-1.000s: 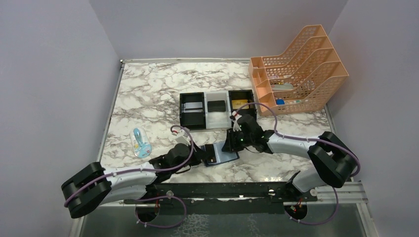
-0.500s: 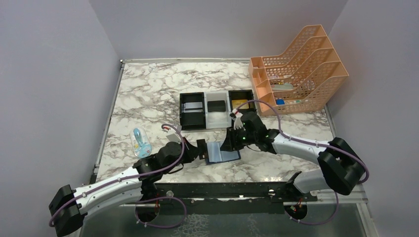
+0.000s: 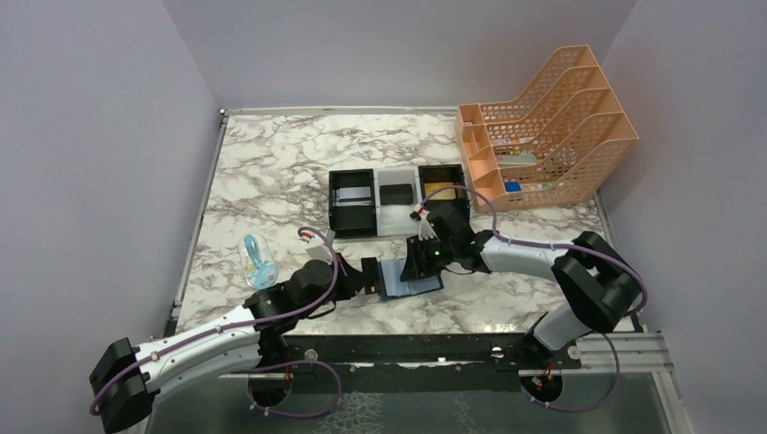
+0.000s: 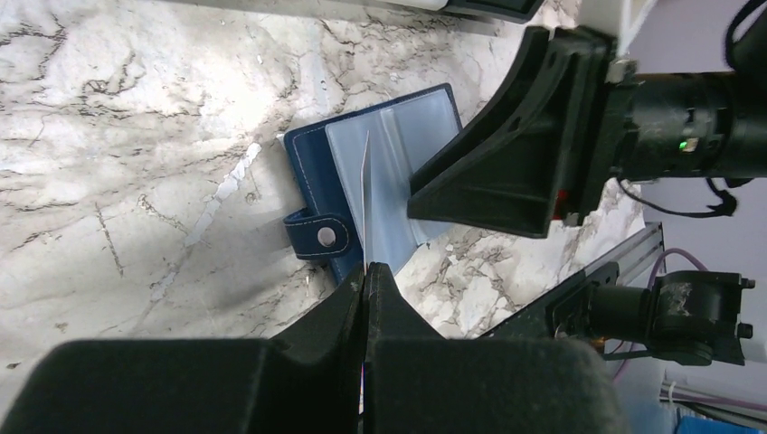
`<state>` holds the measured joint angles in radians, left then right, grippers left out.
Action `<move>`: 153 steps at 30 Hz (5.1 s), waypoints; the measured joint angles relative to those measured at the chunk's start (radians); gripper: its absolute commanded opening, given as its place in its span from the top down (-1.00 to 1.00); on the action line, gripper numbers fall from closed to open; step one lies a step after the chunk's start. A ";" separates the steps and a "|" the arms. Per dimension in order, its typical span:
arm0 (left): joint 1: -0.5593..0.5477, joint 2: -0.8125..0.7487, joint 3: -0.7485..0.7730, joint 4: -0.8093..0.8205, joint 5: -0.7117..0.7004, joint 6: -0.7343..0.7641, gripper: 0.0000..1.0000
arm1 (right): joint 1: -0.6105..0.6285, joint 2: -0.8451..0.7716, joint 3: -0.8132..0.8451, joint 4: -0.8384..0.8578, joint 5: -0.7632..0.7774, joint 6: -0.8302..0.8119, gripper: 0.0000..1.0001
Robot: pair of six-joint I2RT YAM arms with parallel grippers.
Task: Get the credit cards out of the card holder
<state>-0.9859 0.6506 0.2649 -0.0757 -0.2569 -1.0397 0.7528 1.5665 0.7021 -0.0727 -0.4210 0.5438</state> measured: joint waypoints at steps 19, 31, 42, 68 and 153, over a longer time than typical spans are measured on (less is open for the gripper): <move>0.182 0.178 -0.034 0.364 0.357 0.097 1.00 | 0.000 -0.772 -0.379 0.145 0.554 -0.021 -0.84; 0.349 0.100 -0.064 0.508 0.603 0.046 1.00 | -0.088 -0.835 -0.418 0.163 0.389 0.008 -0.89; 0.349 -0.032 -0.138 0.550 0.635 -0.032 1.00 | -0.137 -0.508 -0.457 0.656 -0.222 0.270 -0.40; 0.349 -0.058 -0.190 0.740 0.688 -0.163 1.00 | -0.035 -0.176 -0.300 1.112 -0.364 0.570 0.35; 0.344 0.041 0.457 -0.576 -0.151 0.456 -0.99 | 0.047 0.292 0.371 0.348 0.710 -1.221 0.97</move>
<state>-0.6415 0.6914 0.7219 -0.6514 -0.4080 -0.5835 0.7998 1.8584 1.0733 0.2749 0.2886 -0.6773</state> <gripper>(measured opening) 0.992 0.015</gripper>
